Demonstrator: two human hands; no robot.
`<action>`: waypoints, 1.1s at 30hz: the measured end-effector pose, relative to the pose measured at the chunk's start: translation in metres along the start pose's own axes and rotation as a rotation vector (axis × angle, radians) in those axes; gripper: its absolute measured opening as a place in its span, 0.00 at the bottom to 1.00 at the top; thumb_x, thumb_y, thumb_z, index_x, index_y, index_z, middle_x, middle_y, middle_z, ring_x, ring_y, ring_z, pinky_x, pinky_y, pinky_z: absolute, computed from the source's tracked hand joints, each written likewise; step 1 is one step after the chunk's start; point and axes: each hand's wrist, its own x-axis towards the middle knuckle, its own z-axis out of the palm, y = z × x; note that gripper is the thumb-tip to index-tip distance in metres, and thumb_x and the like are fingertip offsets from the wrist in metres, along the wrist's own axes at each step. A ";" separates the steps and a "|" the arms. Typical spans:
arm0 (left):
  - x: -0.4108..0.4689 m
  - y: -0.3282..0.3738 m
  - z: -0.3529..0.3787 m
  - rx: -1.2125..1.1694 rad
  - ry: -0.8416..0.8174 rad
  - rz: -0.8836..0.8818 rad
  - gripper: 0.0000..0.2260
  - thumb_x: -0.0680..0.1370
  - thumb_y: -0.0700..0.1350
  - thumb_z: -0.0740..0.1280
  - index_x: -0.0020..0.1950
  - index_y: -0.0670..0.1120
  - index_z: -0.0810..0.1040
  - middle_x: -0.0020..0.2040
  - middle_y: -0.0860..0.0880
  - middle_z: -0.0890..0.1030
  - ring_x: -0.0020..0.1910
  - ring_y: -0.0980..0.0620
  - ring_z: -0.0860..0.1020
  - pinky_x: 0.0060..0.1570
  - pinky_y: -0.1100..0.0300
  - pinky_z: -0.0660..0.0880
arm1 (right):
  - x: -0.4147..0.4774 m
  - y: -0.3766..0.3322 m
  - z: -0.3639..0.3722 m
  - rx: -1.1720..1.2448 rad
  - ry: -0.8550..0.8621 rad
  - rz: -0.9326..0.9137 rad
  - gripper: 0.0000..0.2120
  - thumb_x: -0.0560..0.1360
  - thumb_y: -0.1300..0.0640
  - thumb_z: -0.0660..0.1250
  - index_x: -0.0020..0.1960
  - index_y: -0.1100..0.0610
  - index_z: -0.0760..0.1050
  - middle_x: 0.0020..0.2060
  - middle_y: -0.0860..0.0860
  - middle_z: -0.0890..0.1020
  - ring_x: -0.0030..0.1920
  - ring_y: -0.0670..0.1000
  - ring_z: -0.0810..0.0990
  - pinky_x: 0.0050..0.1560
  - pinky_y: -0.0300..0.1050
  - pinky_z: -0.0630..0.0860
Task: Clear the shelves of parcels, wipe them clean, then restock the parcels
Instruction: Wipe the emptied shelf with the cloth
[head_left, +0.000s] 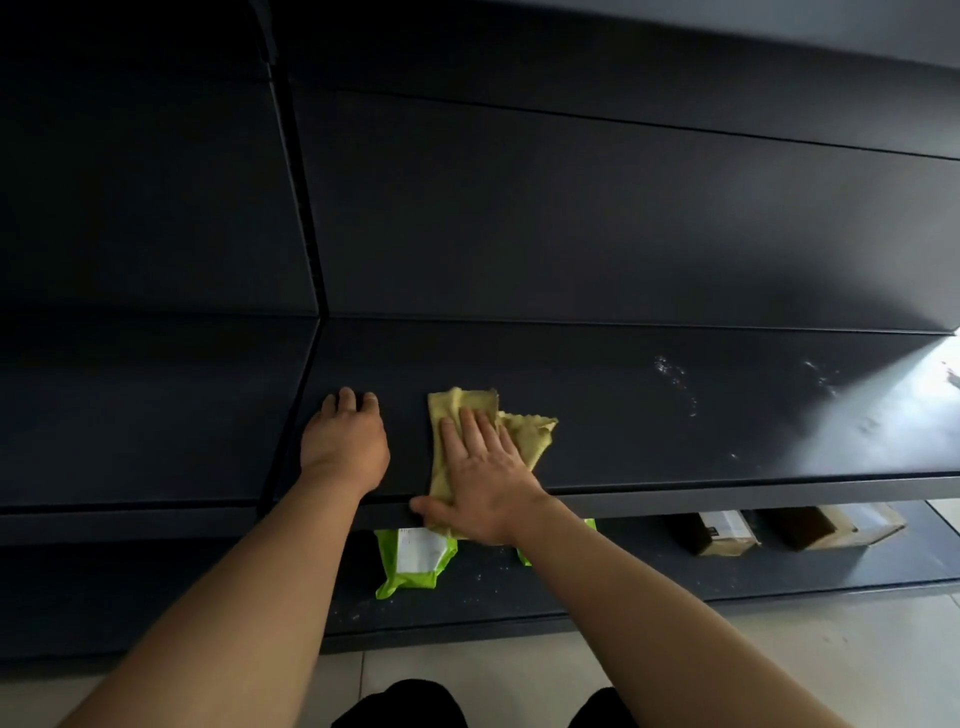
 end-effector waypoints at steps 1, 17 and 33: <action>-0.001 -0.003 0.002 -0.017 -0.005 0.007 0.24 0.82 0.45 0.54 0.78 0.45 0.55 0.77 0.41 0.55 0.75 0.42 0.57 0.70 0.51 0.62 | 0.000 -0.007 0.002 -0.018 0.000 -0.020 0.51 0.72 0.27 0.52 0.78 0.59 0.37 0.78 0.60 0.40 0.77 0.59 0.39 0.75 0.56 0.37; -0.008 0.020 -0.002 0.046 -0.063 -0.117 0.26 0.81 0.42 0.54 0.78 0.41 0.50 0.77 0.37 0.51 0.76 0.39 0.52 0.73 0.47 0.56 | -0.069 0.145 -0.001 0.039 -0.021 0.119 0.54 0.63 0.30 0.71 0.76 0.36 0.38 0.78 0.45 0.41 0.78 0.50 0.41 0.73 0.45 0.36; -0.001 0.138 0.001 -0.176 0.070 0.112 0.21 0.83 0.45 0.54 0.76 0.44 0.58 0.75 0.43 0.59 0.75 0.43 0.56 0.74 0.48 0.55 | -0.037 0.176 -0.008 0.110 0.055 0.029 0.26 0.83 0.45 0.49 0.78 0.41 0.44 0.79 0.45 0.46 0.78 0.47 0.43 0.77 0.46 0.40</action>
